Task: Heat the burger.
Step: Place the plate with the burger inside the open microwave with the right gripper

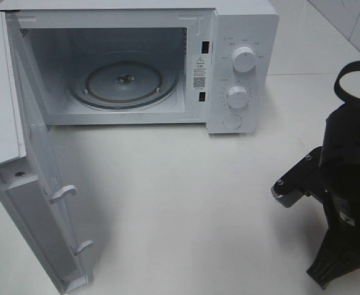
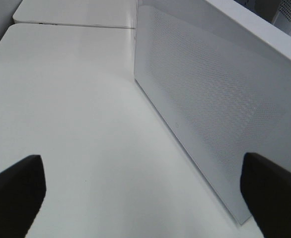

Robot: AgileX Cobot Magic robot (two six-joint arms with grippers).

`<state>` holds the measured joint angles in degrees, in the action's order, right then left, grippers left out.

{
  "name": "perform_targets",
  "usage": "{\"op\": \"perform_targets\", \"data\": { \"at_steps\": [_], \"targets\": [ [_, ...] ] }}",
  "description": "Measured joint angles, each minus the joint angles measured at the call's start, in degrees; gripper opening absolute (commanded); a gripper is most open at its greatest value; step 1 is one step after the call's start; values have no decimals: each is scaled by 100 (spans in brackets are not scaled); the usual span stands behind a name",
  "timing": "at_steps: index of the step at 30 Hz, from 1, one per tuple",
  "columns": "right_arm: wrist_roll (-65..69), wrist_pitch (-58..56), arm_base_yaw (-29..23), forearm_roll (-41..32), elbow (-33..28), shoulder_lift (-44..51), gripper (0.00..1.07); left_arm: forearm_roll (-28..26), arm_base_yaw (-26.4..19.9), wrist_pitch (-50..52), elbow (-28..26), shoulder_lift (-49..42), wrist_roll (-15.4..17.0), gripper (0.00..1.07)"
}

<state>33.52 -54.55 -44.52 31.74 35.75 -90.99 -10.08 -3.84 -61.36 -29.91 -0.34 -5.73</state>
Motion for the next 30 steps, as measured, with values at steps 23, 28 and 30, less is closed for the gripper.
{"op": "perform_targets", "data": {
  "at_steps": [23,28,30],
  "targets": [
    [86,-940,-1736,-17,-178,1616,0,0,0,0,0,0,0,100],
    [86,-1134,-2217,-80,-395,1891,0,0,0,0,0,0,0,100],
    [86,-1175,-2418,-109,-418,1977,0,0,0,0,0,0,0,100]
  ]
}}
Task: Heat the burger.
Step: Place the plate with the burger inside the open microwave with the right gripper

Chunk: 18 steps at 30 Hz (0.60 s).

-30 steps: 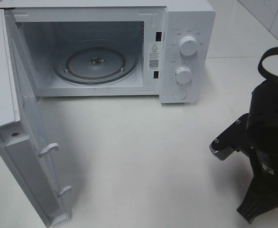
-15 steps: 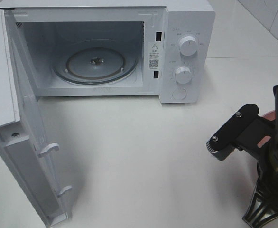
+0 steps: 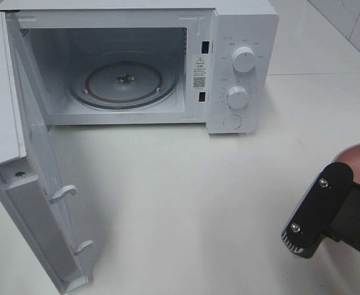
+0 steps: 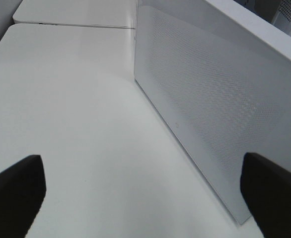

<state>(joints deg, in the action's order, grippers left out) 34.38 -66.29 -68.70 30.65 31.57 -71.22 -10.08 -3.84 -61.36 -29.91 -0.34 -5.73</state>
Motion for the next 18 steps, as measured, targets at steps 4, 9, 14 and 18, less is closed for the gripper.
{"op": "perform_targets", "data": {
  "at_steps": [4,9,14,18],
  "targets": [
    [0,-11,-315,6,0,80,0,0,0,0,0,0,0,100],
    [-138,-6,-350,103,0,80,0,0,0,0,0,0,0,100],
    [-470,178,-350,384,0,80,1,0,0,0,0,0,0,100],
    [-613,372,-350,567,0,80,1,0,0,0,0,0,0,100]
  ]
}}
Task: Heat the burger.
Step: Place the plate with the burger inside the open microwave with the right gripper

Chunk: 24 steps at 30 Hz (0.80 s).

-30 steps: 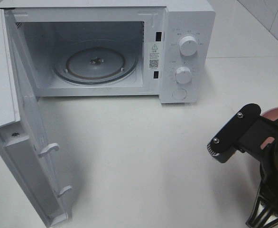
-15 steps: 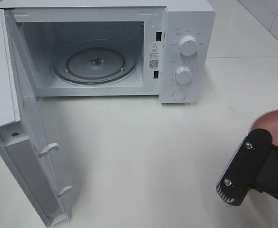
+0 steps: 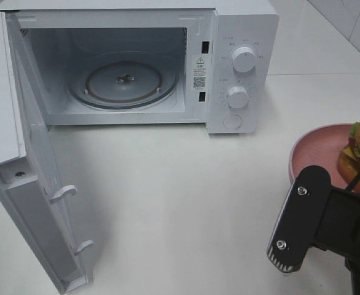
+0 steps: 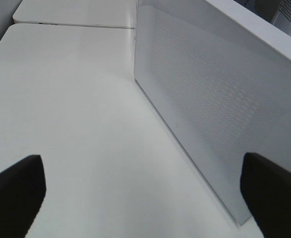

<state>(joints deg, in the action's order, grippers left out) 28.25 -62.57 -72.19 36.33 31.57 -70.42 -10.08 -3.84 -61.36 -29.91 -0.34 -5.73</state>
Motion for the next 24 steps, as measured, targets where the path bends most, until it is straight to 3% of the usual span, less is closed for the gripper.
{"op": "perform_targets", "data": {
  "at_steps": [24],
  "targets": [
    [-1301,1381,0,1031,0,-6,2,0,0,0,0,0,0,100]
  ]
}}
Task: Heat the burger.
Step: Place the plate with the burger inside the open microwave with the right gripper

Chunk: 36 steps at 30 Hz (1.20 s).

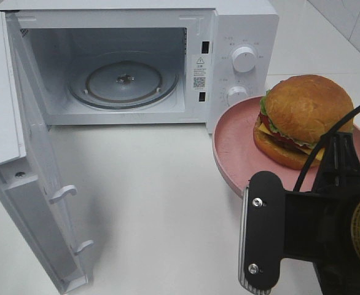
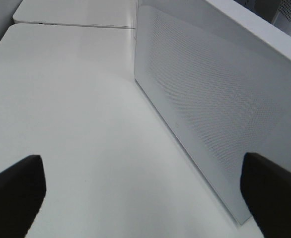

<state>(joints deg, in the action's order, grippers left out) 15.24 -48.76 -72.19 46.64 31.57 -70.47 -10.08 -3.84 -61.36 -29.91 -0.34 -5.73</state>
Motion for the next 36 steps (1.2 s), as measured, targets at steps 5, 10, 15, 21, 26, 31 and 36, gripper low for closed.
{"op": "perform_targets", "data": {
  "at_steps": [5,10,15,21,26,31,36],
  "targets": [
    [-138,201,0,11,-6,0,2,0,0,0,0,0,0,100],
    [-619,625,0,195,-6,0,2,0,0,0,0,0,0,100],
    [-968,716,0,275,-11,0,2,0,0,0,0,0,0,100],
    [-1524,1060,80,332,-17,0,2,0,0,0,0,0,0,100],
    [-2028,1570,516,355,-29,0,2,0,0,0,0,0,0,100],
    [-2710,1942,1031,292,-46,-6,2,0,0,0,0,0,0,100],
    [-3730,2298,1467,-149,-46,-6,2,0,0,0,0,0,0,100]
  ]
}}
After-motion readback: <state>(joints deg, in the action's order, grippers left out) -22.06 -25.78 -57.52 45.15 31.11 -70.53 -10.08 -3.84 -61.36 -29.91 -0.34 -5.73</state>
